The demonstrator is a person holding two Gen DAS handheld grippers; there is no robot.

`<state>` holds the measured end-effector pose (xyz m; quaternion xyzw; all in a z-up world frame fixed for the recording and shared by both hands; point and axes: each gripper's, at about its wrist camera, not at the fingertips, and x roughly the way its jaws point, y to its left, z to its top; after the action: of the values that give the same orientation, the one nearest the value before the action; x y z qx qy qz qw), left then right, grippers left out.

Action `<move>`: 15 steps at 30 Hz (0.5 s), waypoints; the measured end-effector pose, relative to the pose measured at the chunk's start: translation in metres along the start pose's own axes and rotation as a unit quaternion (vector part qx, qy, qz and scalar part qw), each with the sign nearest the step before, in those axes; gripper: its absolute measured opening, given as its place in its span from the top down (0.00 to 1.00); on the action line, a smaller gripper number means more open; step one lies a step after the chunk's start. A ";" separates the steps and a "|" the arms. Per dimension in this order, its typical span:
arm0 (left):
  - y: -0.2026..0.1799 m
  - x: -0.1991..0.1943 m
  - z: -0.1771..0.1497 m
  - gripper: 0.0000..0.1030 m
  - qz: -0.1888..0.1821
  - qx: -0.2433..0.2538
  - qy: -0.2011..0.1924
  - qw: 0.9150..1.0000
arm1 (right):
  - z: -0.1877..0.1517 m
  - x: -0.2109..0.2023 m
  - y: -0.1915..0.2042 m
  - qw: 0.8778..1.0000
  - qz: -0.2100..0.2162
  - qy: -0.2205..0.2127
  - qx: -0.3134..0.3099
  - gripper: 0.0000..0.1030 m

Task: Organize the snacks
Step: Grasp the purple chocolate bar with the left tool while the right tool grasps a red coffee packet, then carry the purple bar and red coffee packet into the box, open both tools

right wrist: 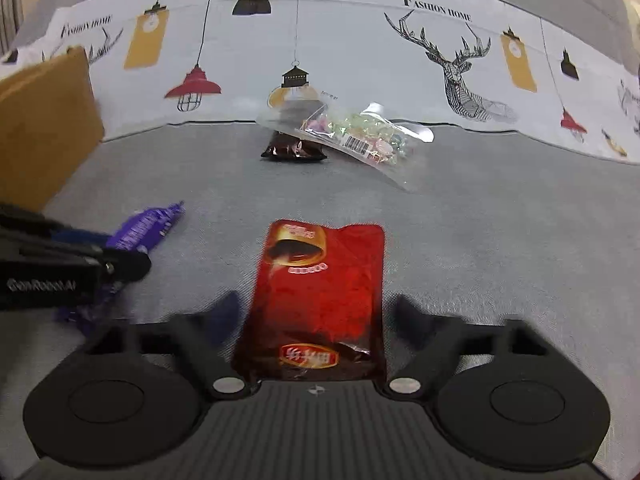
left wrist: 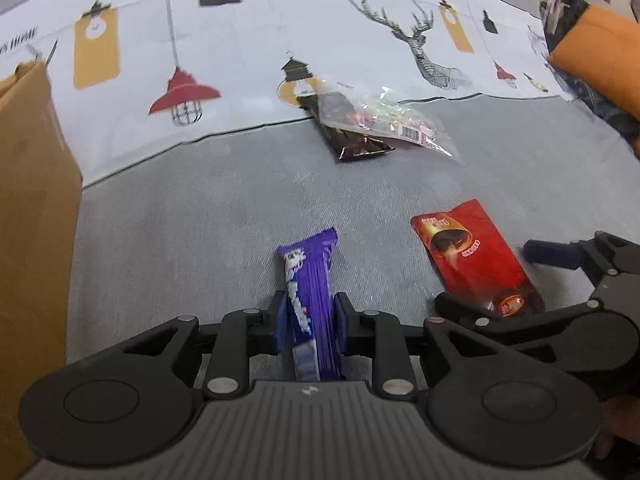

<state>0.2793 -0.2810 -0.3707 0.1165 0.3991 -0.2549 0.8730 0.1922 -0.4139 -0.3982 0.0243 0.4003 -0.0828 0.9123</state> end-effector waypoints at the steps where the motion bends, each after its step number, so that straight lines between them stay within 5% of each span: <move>1: -0.004 0.001 0.000 0.80 0.003 0.018 -0.006 1.000 | -0.001 0.003 -0.003 1.000 0.005 -0.002 0.010 0.01; 4: -0.013 0.002 -0.001 0.84 0.010 0.049 -0.015 0.999 | 0.003 0.004 -0.004 1.000 0.011 0.001 0.007 0.07; 6: -0.013 0.002 0.000 0.85 0.008 0.045 -0.016 0.999 | 0.007 0.000 -0.005 1.000 0.015 -0.010 0.004 0.45; 15: -0.008 -0.035 0.007 0.85 -0.009 0.027 -0.041 0.999 | 0.014 -0.014 -0.014 0.996 0.045 -0.008 0.073 0.53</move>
<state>0.2600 -0.2785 -0.3398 0.1258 0.3571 -0.2776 0.8829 0.1905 -0.4272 -0.3784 0.1083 0.3848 -0.0709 0.9139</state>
